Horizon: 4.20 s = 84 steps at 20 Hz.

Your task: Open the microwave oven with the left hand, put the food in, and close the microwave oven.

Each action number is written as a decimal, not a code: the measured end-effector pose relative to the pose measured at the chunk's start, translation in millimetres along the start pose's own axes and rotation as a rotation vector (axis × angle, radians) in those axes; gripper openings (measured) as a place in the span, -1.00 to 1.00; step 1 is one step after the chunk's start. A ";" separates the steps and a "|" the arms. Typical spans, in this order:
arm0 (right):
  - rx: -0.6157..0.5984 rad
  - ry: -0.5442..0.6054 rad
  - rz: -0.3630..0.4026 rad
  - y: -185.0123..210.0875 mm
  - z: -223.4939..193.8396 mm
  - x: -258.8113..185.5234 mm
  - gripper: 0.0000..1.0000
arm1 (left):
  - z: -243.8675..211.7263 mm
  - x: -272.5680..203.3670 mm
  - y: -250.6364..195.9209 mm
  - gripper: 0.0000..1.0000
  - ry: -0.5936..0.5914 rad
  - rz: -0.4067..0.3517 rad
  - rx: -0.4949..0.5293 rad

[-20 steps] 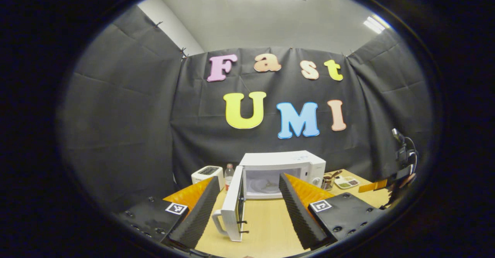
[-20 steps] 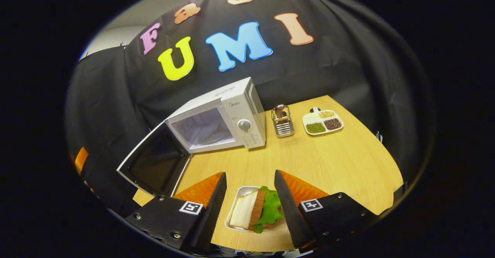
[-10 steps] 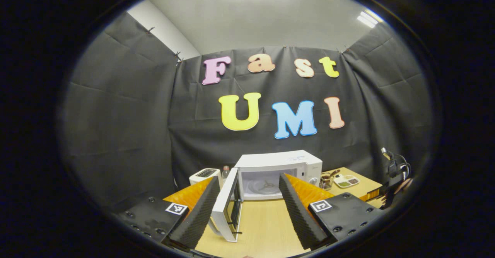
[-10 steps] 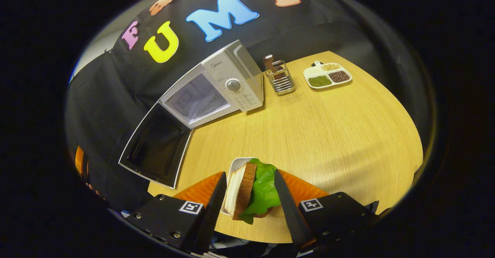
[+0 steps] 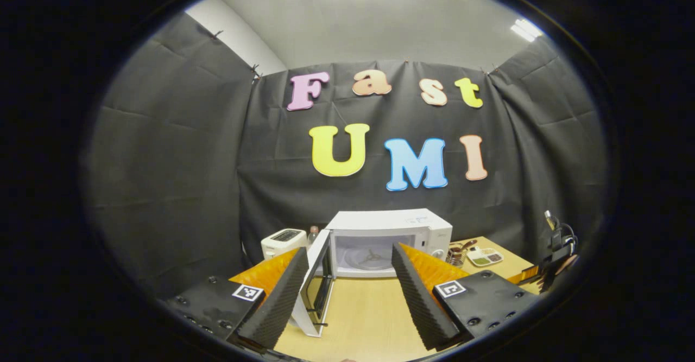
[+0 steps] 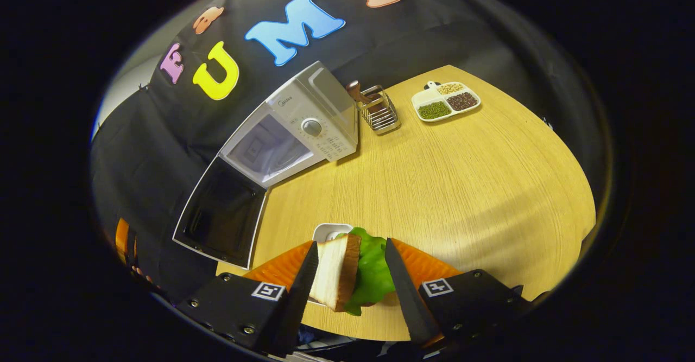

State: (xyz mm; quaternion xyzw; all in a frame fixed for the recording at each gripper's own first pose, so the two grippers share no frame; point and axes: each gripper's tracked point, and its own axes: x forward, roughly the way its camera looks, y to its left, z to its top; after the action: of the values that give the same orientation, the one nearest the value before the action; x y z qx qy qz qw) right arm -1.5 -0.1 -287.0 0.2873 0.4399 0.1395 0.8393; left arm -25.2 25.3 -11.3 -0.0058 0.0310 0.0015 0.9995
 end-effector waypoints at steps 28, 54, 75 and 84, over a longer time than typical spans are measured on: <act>0.067 0.363 0.082 47.8 -79.2 26.5 -0.31 | -1.7 -10.5 6.0 0.98 -0.014 0.083 0.018; 0.194 -0.088 0.331 232.6 64.1 129.6 -0.46 | 41.3 68.4 110.5 0.97 -0.108 0.064 -0.011; 0.367 -0.266 0.214 258.7 97.8 338.6 -0.48 | -21.5 88.1 272.7 0.94 0.024 0.198 -0.015; 0.427 -0.358 0.172 251.5 121.2 376.4 -0.47 | -37.6 81.3 300.1 0.93 0.061 0.240 -0.003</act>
State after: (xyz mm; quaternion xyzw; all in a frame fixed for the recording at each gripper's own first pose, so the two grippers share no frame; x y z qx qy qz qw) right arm 318.4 339.8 -328.3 0.5136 0.2784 0.0616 0.8093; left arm 52.6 325.2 -57.3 -0.0035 0.0619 0.1210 0.9907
